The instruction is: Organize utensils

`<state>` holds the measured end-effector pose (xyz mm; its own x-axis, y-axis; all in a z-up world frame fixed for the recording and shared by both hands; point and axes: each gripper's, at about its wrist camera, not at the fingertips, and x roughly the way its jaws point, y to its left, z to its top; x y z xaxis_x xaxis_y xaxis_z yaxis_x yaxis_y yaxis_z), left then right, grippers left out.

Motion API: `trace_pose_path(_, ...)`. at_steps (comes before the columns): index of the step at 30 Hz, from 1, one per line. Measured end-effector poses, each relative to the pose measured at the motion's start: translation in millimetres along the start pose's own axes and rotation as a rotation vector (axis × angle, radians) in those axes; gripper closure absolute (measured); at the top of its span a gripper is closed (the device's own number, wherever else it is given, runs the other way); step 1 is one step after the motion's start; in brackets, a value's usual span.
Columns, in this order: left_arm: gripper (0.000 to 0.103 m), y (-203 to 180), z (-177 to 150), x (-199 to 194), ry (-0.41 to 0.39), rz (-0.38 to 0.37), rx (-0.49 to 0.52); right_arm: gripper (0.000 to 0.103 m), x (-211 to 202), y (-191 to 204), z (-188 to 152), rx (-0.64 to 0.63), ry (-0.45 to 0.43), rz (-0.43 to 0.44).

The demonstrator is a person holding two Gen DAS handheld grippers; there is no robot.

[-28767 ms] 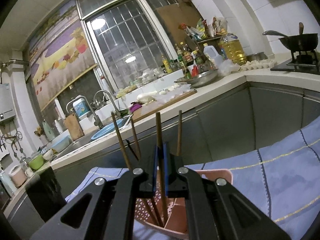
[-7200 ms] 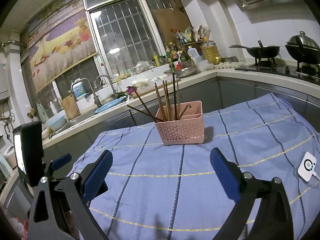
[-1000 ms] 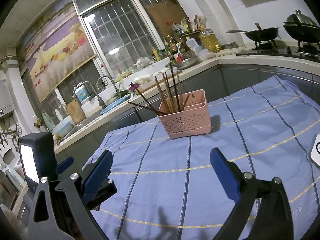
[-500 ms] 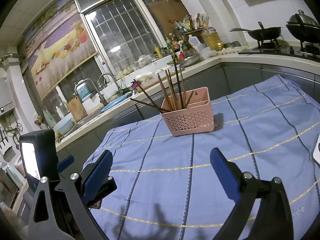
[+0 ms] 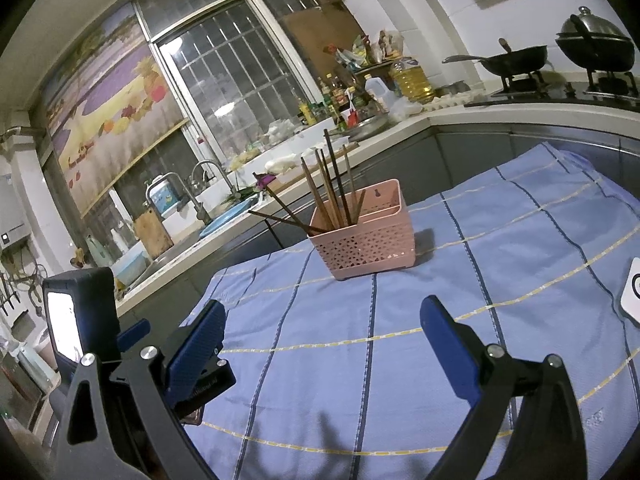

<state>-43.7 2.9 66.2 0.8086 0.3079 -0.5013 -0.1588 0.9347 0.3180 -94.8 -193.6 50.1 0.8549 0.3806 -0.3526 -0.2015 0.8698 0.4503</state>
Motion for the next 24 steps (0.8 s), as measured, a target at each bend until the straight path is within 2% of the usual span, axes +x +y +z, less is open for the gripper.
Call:
trace_pose_path(14, 0.006, -25.7, 6.9, -11.1, -0.021, -0.003, 0.055, 0.007, -9.8, -15.8, 4.3, 0.035, -0.024, 0.002)
trace_pose_path(24, 0.006, -27.8, 6.9, -15.3, -0.027, -0.014, 0.064, 0.007, -10.1, -16.0, 4.1, 0.034, -0.023, 0.002)
